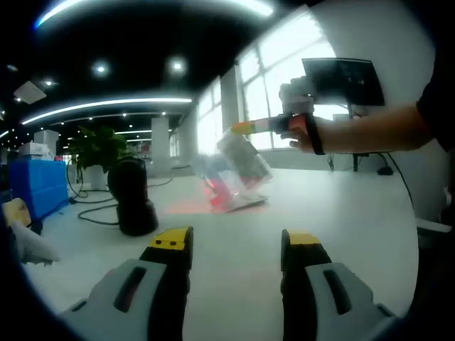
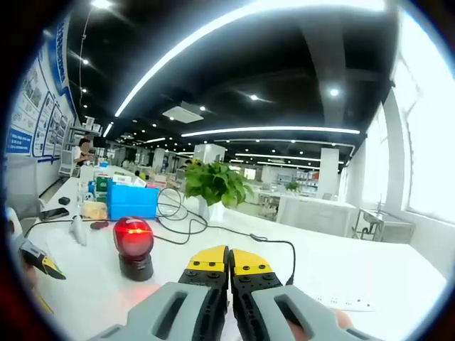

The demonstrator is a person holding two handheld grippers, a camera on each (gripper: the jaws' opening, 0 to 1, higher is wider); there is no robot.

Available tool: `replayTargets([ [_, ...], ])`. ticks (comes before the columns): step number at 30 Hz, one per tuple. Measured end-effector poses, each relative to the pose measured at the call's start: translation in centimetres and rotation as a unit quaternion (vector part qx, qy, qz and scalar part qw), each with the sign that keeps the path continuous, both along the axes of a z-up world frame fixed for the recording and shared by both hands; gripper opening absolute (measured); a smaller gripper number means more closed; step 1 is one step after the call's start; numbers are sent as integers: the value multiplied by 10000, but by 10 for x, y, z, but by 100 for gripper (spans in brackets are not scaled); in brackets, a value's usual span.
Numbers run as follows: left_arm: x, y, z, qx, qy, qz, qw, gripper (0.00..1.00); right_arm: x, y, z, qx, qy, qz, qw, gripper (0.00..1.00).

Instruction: Clip sheet goods on table flip sheet goods clip sheet goods scan sheet goods put sheet goods back to table

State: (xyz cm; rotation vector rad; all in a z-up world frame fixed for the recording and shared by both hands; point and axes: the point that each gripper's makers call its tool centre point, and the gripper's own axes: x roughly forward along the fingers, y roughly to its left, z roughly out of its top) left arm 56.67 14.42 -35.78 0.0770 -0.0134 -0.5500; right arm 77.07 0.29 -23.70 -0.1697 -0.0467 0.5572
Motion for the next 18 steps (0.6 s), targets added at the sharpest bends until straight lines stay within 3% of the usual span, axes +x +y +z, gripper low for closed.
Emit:
replayTargets([
  [18, -1, -1, -3, 31, 51, 22, 10000, 42, 29, -27, -17, -282, 250, -272, 9989, 0],
])
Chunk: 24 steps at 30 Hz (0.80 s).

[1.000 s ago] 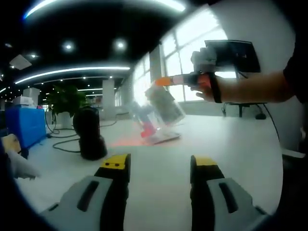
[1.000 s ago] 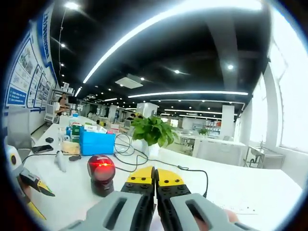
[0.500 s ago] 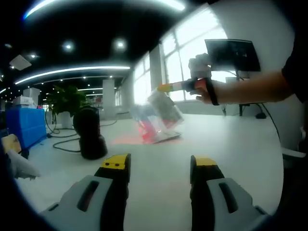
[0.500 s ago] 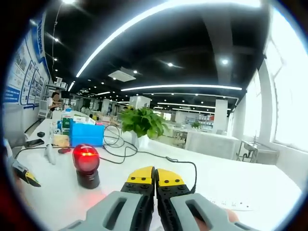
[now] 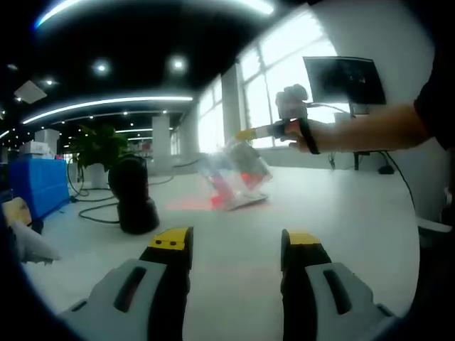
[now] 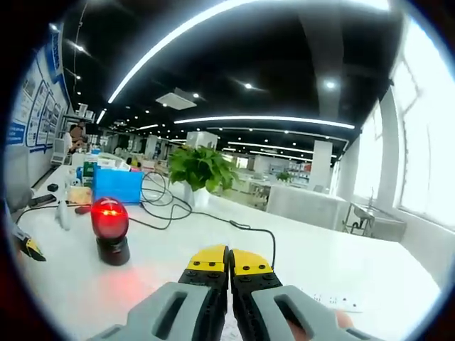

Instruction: Clip sheet goods on table flip sheet goods clip sheet goods scan sheet goods put sheet goods back to table

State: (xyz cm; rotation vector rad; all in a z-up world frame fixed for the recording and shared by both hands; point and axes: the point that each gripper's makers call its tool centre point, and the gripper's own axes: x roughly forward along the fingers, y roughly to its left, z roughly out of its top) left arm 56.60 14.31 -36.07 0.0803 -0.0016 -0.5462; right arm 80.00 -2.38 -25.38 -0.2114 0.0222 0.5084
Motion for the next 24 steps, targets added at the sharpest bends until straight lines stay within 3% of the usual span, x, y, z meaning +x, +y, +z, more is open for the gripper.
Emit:
replayTargets([
  [24, -1, -1, 1, -33, 7, -33, 10000, 42, 28, -13, -31, -371, 267, 88, 9989, 0],
])
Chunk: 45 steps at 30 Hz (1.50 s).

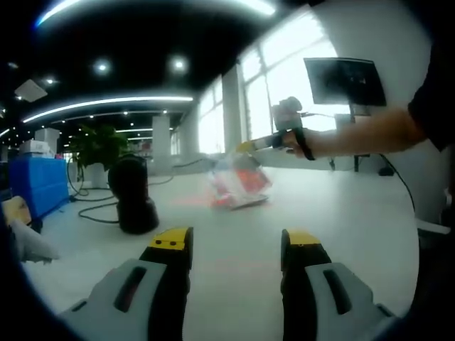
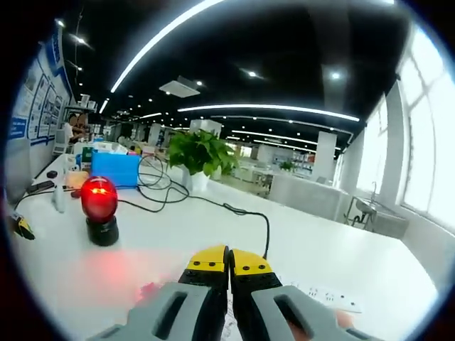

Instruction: Clip sheet goods on table flip sheet goods clip sheet goods scan sheet goods put sheet goods back to table

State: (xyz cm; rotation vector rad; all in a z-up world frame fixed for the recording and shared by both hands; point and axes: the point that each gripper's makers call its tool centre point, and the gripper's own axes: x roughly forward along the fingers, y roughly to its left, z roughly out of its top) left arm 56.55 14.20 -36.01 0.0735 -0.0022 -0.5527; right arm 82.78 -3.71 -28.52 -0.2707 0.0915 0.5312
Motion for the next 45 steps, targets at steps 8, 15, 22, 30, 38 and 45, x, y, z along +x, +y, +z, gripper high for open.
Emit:
replayTargets([
  [8, 1, 1, 0, -40, 26, 23, 10000, 42, 7, 1, -7, 6, 139, 72, 9999, 0],
  [15, 2, 2, 1, -67, 28, 22, 10000, 42, 16, -7, -20, -141, 212, 32, 9997, 0],
  [22, 3, 2, -1, -73, 65, 24, 9999, 42, 32, -17, -32, -101, 325, 17, 9994, 0],
  [30, 3, 3, 0, -118, 80, 62, 9999, 42, 35, -20, -46, -199, 444, 21, 9988, 0],
  [38, 5, 4, -2, -117, 133, 81, 9998, 42, 44, -25, -60, -221, 465, -42, 9987, 0],
  [45, 6, 4, -3, -95, 150, 100, 9998, 42, 49, -33, -72, 45, 739, -159, 9971, 0],
])
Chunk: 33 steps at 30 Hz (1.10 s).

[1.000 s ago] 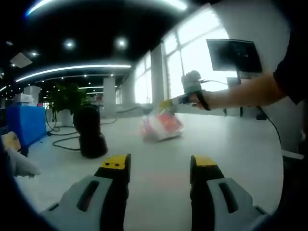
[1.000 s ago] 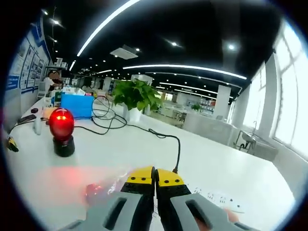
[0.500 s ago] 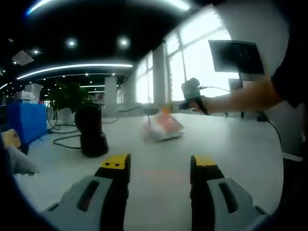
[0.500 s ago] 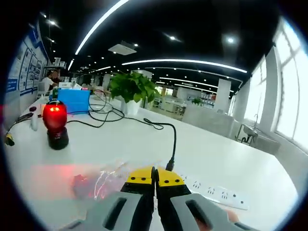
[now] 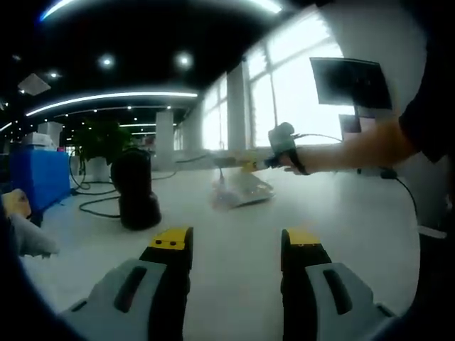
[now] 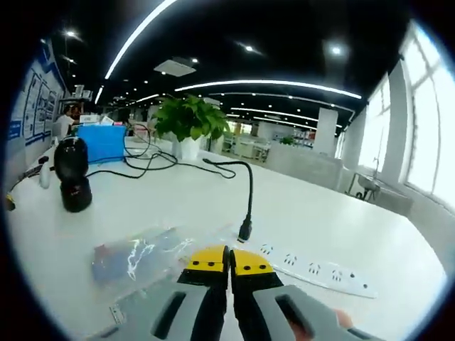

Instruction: Clip sheet goods on table flip sheet goods clip sheet goods scan sheet goods put sheet goods back to table

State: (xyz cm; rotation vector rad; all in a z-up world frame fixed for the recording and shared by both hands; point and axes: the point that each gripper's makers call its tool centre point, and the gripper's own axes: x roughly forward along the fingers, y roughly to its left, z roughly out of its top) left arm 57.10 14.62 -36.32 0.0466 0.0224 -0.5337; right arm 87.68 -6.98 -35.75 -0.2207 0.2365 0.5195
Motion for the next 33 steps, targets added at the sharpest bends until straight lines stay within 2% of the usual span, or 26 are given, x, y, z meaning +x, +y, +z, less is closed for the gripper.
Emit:
replayTargets([
  [3, 0, -1, -1, 28, 5, -5, 10000, 42, 2, 0, 1, -306, -189, -57, 9993, 0],
  [6, 0, -1, -2, 55, 10, -8, 10000, 42, 7, -13, -4, -349, -170, -373, 9985, 1],
  [9, 1, -1, -2, 59, 10, 3, 10000, 42, 15, -30, 1, 292, -52, -708, 9970, 3],
  [11, 1, 0, -2, 62, 6, 6, 10000, 42, 12, -31, 7, 697, -65, -825, 9941, 3],
  [14, 1, -1, -2, 69, 1, -3, 10000, 42, 9, -31, 15, 644, -145, -764, 9949, 10],
  [17, 0, -1, -2, 69, 2, -7, 10000, 42, 0, -20, 27, 676, -279, -634, 9953, 25],
  [21, 0, -1, -2, 86, -7, -13, 10000, 42, -6, 3, 50, 1097, -422, -516, 9917, 28],
  [23, 0, -1, -1, 86, -14, -12, 10000, 42, -13, 17, 55, 1185, -400, -366, 9915, 30],
  [25, 0, 1, -1, 75, -22, 11, 10000, 42, -17, 29, 58, 1232, -362, -226, 9915, 36],
  [28, -1, 0, -1, 111, -34, -5, 9999, 42, -23, 47, 53, 981, -325, 27, 9946, 48],
  [30, -1, -1, -1, 137, -44, -24, 9999, 42, -28, 54, 44, 806, -294, 97, 9963, 53],
  [33, -2, -1, -1, 123, -48, -23, 9999, 42, -30, 58, 28, 847, -58, 128, 9963, 58],
])
